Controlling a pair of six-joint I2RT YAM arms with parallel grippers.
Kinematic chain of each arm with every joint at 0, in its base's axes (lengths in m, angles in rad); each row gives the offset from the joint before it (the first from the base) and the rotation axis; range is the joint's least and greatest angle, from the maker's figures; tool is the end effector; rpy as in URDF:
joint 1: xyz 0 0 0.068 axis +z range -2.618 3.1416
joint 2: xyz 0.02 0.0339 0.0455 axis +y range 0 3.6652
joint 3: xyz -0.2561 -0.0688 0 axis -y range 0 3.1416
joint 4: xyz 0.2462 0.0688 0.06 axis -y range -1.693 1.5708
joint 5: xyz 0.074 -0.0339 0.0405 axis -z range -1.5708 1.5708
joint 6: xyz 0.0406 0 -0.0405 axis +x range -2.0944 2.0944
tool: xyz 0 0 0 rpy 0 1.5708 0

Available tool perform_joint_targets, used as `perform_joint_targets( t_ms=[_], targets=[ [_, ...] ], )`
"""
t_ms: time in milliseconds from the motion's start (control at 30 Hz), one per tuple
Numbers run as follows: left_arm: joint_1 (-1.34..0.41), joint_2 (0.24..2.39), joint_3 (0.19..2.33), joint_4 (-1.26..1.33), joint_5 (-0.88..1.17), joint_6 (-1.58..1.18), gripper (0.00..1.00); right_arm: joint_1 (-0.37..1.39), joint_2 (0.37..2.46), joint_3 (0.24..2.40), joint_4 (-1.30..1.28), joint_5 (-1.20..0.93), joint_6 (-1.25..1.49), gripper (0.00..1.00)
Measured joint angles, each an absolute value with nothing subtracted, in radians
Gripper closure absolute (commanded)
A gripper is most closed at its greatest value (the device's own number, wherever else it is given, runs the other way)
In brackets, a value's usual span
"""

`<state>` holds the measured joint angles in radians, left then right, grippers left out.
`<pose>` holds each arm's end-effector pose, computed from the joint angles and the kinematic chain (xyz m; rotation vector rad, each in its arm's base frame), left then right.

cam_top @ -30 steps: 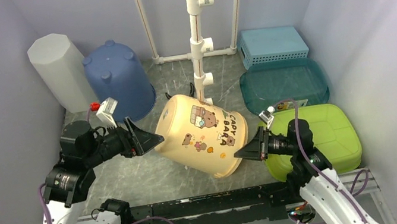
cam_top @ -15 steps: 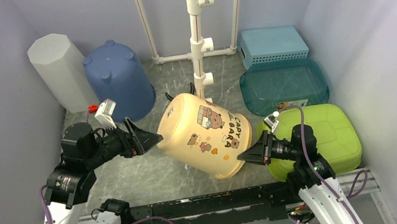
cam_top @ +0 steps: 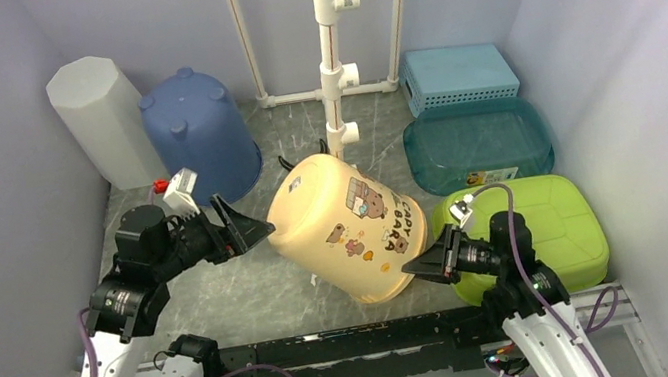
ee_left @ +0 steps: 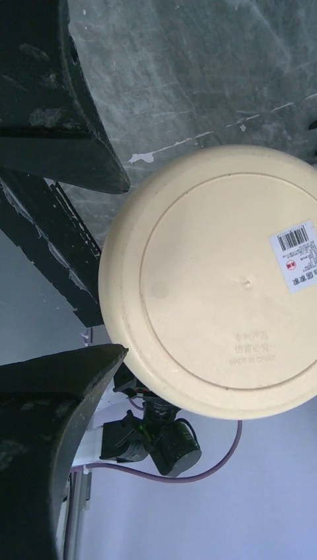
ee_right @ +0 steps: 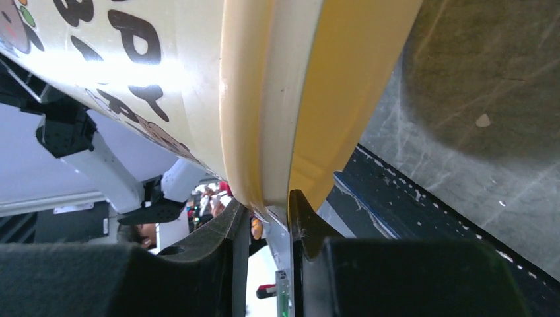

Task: Turn the large container upside down

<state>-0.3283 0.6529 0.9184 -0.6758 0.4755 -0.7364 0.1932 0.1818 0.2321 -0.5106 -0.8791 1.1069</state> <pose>0.1259 -0.0625 0.3477 -0.0987 2.1202 -1.1351 0.0926 0.0500 0.1877 0.3938 2.2533 1.6465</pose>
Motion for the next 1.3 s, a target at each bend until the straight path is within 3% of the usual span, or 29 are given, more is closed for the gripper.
perform_joint_targets(
  t_ms=[367, 567, 767, 1233, 1300],
  targets=[
    [-0.328, 0.662, 0.896, -0.638, 0.465, -0.754, 0.12, 0.195, 0.318, 0.314, -0.670, -0.838, 0.949, 0.94],
    [-0.328, 0.665, 0.889, -0.624, 0.465, -0.755, 0.11, 0.195, 0.307, 0.315, -0.932, -0.674, 0.920, 0.91],
    [-0.328, 0.684, 0.862, -0.588, 0.475, -0.768, 0.12, 0.193, 0.348, 0.321, -1.008, -0.585, 0.907, 0.83],
    [-0.328, 0.675, 0.840, -0.584, 0.477, -0.773, 0.12, 0.193, 0.477, 0.630, -1.073, -0.427, 0.727, 0.56],
    [-0.328, 0.673, 0.838, -0.590, 0.478, -0.772, 0.12, 0.193, 0.485, 0.689, -1.087, -0.403, 0.703, 0.48]
  ],
)
